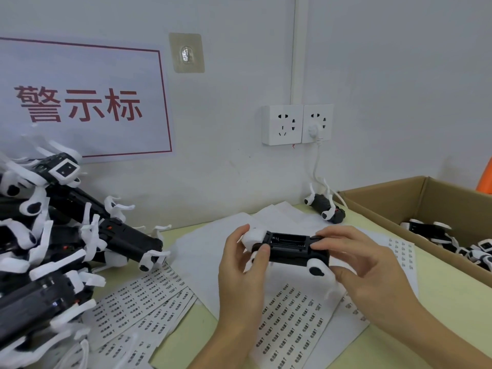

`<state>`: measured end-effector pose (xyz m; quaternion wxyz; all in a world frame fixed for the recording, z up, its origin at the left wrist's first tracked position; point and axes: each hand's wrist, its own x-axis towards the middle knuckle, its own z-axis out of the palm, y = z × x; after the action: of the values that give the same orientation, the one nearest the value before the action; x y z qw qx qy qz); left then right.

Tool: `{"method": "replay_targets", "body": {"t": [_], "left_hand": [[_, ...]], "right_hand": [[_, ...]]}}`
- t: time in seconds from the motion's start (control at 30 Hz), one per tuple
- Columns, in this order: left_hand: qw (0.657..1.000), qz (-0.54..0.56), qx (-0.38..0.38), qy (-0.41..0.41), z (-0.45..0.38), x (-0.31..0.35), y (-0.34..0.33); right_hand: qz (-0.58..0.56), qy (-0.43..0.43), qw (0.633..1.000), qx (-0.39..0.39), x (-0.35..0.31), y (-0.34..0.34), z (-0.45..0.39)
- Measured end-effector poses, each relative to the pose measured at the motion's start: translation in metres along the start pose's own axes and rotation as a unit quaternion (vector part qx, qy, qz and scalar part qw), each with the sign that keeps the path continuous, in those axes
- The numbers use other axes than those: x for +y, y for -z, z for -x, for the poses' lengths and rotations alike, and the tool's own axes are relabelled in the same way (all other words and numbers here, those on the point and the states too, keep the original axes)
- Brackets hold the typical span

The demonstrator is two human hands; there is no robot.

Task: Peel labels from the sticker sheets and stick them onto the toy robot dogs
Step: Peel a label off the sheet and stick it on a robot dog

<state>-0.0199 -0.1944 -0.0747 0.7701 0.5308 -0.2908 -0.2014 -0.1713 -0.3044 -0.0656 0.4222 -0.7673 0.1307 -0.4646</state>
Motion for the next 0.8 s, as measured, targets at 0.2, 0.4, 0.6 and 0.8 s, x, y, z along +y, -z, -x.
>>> {"method": "replay_targets", "body": {"t": [0.2, 0.4, 0.6, 0.8], "left_hand": [[0.996, -0.068, -0.011, -0.051, 0.004, 0.0, -0.002], [0.993, -0.083, 0.033, -0.083, 0.006, -0.001, -0.004], [0.983, -0.125, 0.064, -0.117, 0.003, -0.005, -0.003], [0.953, -0.211, 0.137, -0.169, 0.002, -0.009, -0.002]], "right_hand": [[0.089, -0.007, 0.995, 0.038, 0.004, 0.0, 0.001], [0.233, -0.032, 0.972, -0.022, 0.008, -0.003, 0.008], [0.342, -0.125, 0.913, -0.182, 0.015, -0.003, 0.013], [0.369, -0.095, 0.905, -0.19, 0.016, -0.003, 0.014]]}}
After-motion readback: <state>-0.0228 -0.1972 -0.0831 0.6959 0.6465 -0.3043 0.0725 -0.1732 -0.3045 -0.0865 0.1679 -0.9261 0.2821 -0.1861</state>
